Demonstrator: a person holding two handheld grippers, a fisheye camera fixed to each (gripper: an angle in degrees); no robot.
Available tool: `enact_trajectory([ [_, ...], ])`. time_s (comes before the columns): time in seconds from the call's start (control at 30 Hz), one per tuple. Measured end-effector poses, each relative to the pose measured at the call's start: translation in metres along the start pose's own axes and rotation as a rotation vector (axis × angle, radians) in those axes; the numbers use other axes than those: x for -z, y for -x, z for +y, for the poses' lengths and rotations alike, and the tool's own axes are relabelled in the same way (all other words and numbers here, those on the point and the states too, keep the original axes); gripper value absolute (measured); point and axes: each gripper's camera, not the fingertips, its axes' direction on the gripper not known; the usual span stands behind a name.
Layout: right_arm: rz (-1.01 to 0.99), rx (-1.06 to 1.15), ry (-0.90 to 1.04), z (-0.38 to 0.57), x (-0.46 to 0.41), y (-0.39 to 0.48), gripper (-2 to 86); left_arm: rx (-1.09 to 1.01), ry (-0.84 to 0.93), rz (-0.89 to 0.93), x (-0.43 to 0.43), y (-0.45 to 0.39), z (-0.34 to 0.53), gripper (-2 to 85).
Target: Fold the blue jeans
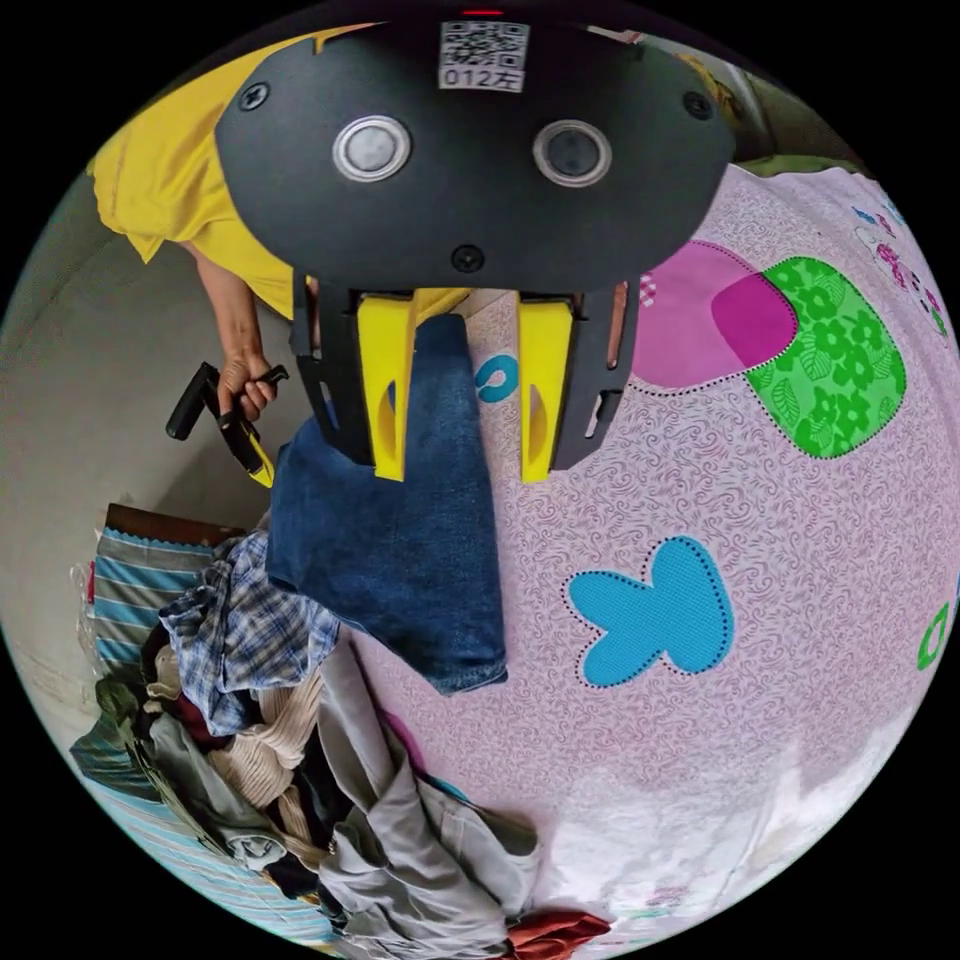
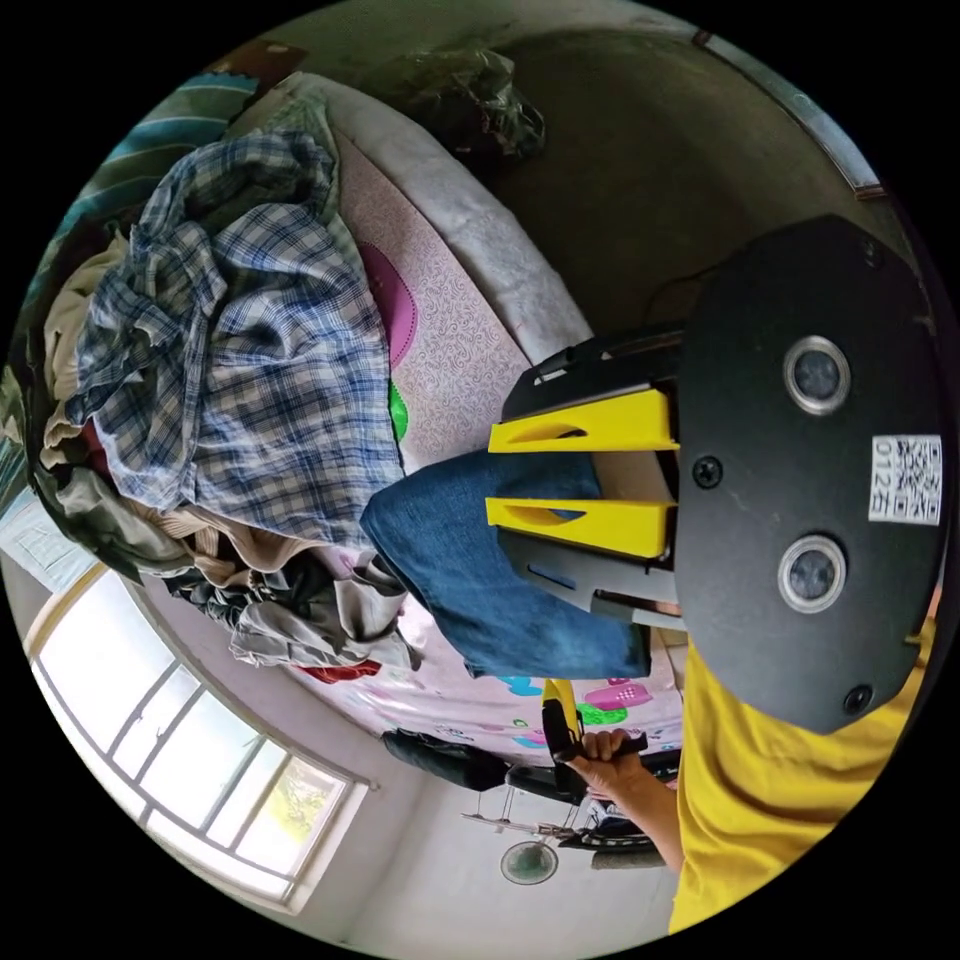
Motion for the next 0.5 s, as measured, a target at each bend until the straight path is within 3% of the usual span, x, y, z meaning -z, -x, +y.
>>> enact_trajectory([
  [0.13,-0.059,-0.053,0.075,-0.032,-0.025,-0.012,7.1,0.027,0.025,0.151,-0.006,0.025,-0.001,9.3],
  [0.3,-0.156,-0.099,0.136,-0.064,-0.048,-0.020,4.7,0.008,-0.017,0.166,0.009,0.048,0.007,4.7],
  [0.5,-0.255,0.032,0.259,-0.096,-0.092,0.027,3.4,0.046,-0.080,0.177,0.061,0.117,0.046,1.8],
])
